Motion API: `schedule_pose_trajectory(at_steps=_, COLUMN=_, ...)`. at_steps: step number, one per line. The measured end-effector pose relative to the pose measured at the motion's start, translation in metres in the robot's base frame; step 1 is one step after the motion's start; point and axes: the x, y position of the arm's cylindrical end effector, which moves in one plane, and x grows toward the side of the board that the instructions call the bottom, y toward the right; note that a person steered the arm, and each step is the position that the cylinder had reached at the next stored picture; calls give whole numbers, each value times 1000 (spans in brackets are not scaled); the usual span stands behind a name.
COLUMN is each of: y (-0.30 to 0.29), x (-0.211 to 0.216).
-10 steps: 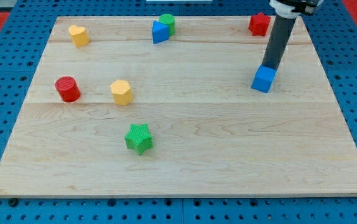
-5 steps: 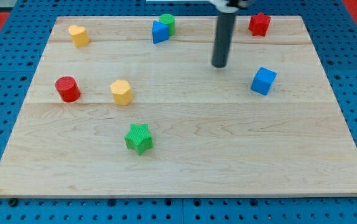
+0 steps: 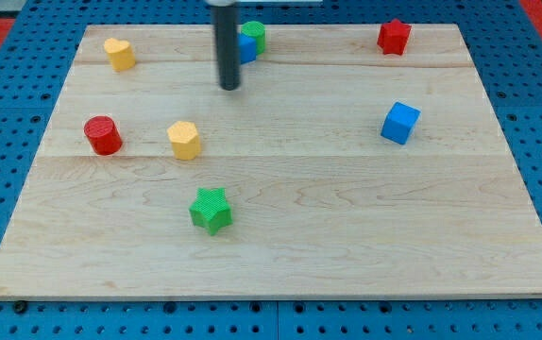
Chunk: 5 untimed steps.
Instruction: Move your arm separating blue triangle and green circle
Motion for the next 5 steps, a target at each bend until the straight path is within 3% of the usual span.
schedule_pose_trajectory(at_steps=1, y=-63, x=-50)
schedule_pose_trajectory(at_steps=2, y=-45, x=-86)
schedule_pose_trajectory(at_steps=4, y=39, x=-96)
schedule_pose_trajectory(at_steps=5, y=66, x=-72)
